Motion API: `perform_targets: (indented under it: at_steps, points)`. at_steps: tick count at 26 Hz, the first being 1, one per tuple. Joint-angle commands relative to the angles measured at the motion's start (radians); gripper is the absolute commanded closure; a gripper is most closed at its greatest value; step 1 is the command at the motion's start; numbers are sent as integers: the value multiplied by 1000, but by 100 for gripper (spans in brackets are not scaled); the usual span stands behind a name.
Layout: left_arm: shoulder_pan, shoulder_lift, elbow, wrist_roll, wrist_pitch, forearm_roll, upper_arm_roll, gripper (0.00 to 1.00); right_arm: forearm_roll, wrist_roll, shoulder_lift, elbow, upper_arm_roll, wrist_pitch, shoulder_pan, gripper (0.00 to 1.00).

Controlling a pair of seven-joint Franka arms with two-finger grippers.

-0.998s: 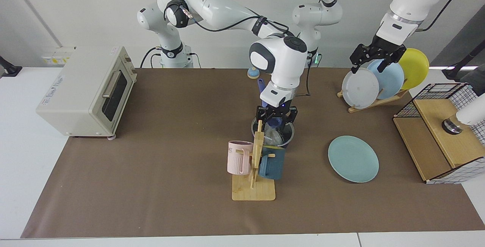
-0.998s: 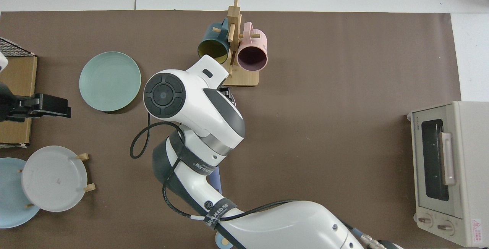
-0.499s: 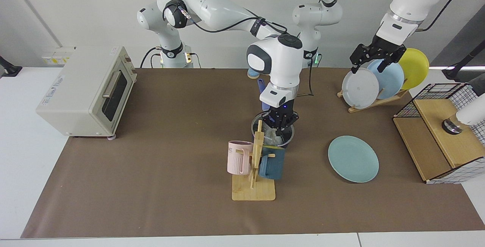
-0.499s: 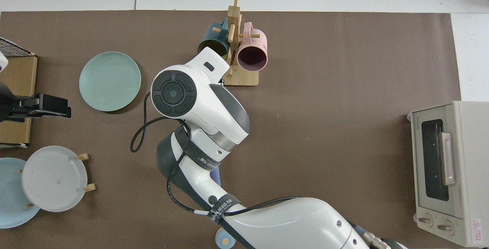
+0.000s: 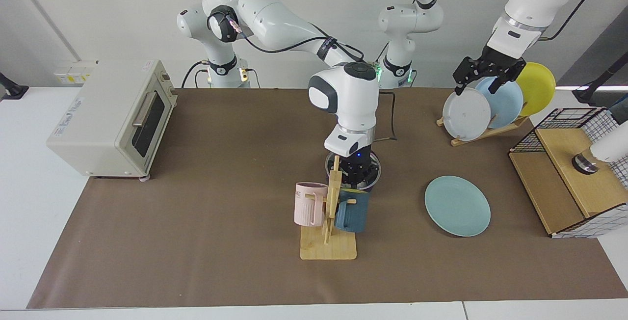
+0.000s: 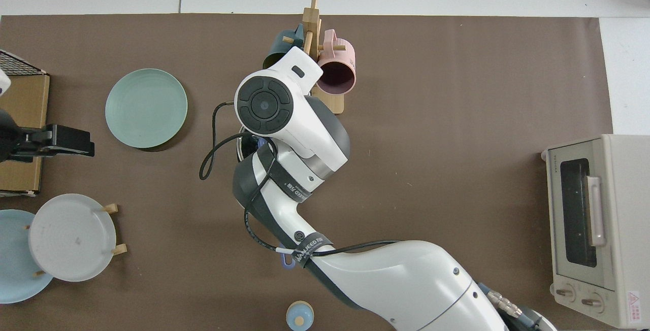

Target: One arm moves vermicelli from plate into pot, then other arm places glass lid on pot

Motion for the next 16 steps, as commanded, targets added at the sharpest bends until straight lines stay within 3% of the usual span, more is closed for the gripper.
perform_targets:
  at_steps: [1,16]
  points:
    - [5,4,22,-2,-27,16,-5,0,20,-33,10,5,12,26,-6,100]
    - [5,4,22,-2,-27,16,-5,0,22,-38,7,-22,28,-11,-2,100]
